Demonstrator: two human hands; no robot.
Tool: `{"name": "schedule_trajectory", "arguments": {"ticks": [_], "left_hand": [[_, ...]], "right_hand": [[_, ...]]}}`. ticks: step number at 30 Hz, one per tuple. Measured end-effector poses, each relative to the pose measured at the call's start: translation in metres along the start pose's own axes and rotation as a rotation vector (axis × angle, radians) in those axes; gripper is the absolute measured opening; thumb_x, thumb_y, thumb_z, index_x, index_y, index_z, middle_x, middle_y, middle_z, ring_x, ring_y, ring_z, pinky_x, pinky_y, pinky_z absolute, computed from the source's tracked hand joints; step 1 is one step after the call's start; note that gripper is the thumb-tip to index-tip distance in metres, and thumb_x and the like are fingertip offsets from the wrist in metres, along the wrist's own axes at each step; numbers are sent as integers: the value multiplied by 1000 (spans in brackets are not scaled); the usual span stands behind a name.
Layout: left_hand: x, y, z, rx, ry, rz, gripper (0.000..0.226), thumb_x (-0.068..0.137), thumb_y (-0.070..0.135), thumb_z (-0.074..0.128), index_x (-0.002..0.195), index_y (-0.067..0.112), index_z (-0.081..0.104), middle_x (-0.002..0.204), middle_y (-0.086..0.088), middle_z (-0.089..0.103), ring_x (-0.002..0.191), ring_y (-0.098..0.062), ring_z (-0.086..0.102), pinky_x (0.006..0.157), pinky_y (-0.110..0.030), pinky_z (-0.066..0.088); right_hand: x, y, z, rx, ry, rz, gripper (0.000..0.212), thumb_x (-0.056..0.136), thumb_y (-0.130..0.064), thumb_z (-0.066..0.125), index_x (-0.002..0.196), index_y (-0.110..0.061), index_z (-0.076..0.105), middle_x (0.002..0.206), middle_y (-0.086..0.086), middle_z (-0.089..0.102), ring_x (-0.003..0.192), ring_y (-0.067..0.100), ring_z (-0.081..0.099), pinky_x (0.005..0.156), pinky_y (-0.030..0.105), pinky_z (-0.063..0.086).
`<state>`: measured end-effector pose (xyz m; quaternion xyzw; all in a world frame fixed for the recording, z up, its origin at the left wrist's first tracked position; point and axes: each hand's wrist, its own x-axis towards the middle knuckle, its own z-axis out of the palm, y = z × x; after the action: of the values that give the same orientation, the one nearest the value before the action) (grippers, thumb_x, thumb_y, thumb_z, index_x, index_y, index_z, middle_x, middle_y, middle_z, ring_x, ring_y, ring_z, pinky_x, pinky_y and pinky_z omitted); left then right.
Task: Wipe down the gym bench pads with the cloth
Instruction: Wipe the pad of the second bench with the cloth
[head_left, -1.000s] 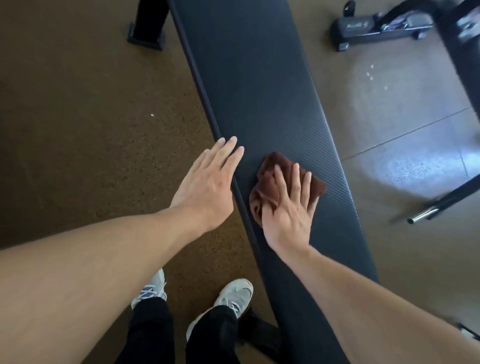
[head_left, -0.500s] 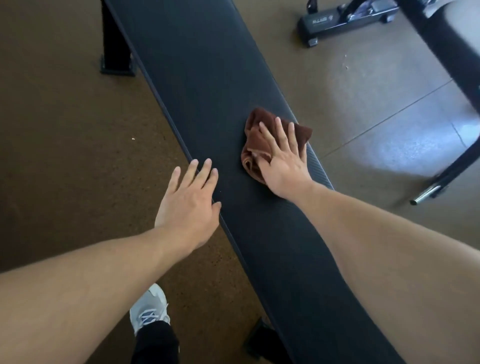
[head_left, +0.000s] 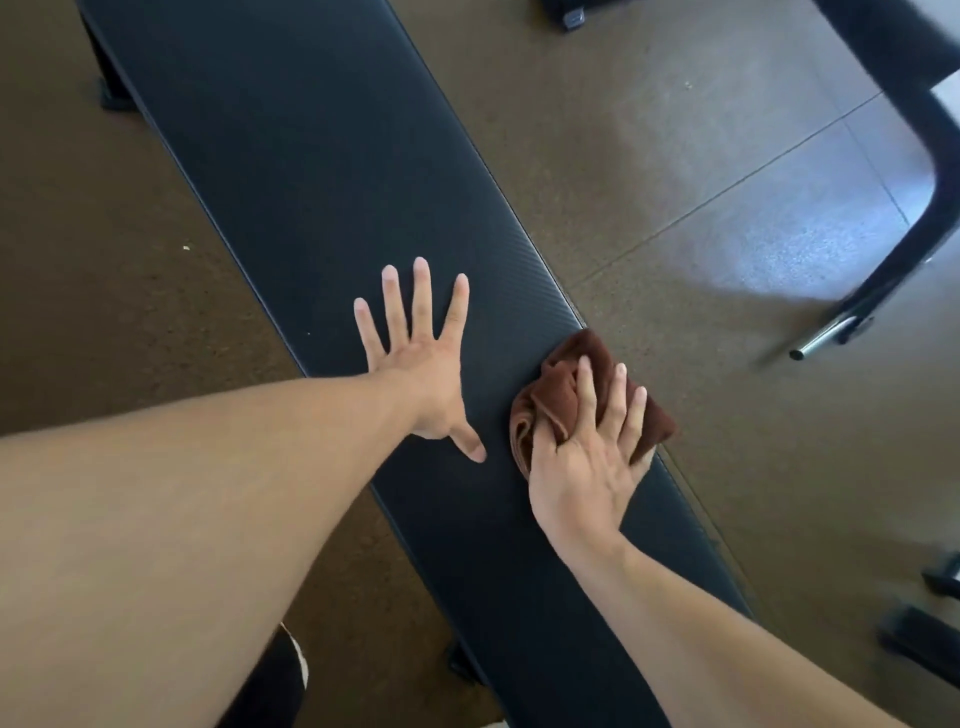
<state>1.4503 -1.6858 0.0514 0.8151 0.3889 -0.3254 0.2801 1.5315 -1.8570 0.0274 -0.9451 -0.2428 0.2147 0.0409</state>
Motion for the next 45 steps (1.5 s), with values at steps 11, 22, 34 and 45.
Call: {"name": "schedule_trajectory", "arguments": {"ticks": [11, 22, 34, 45], "left_hand": [[3, 6, 2, -20, -37, -22, 179, 38, 74, 89, 133, 30, -56, 133, -10, -67, 123, -40, -60, 110, -68, -24], [2, 10, -2, -1, -64, -60, 179, 39, 69, 92, 127, 34, -59, 126, -7, -71, 119, -37, -62, 111, -67, -24], [2, -1, 12, 7, 76, 35, 177, 37, 76, 88, 140, 31, -49, 140, -10, -62, 127, -40, -56, 111, -66, -24], [-86, -101, 138, -322, 582, 270, 58, 107, 46, 25, 161, 31, 11, 170, 8, -2, 155, -9, -12, 125, -32, -4]], "right_hand": [[185, -139, -47, 421, -314, -235, 53, 100, -63, 50, 147, -41, 47, 122, -5, 68, 93, 20, 69, 79, 36, 59], [106, -4, -57, 455, -244, -260, 55, 98, -55, 58, 148, -65, 36, 123, -25, 64, 124, 11, 60, 105, 36, 47], [-55, 79, 16, -6, 139, -507, 60, 101, -54, 45, 158, -38, 39, 171, -6, 25, 161, 20, 9, 126, 58, 20], [-82, 48, 30, -234, 19, -778, 68, 100, -64, 40, 162, -40, 24, 173, -3, 17, 161, 24, 1, 124, 66, 17]]}}
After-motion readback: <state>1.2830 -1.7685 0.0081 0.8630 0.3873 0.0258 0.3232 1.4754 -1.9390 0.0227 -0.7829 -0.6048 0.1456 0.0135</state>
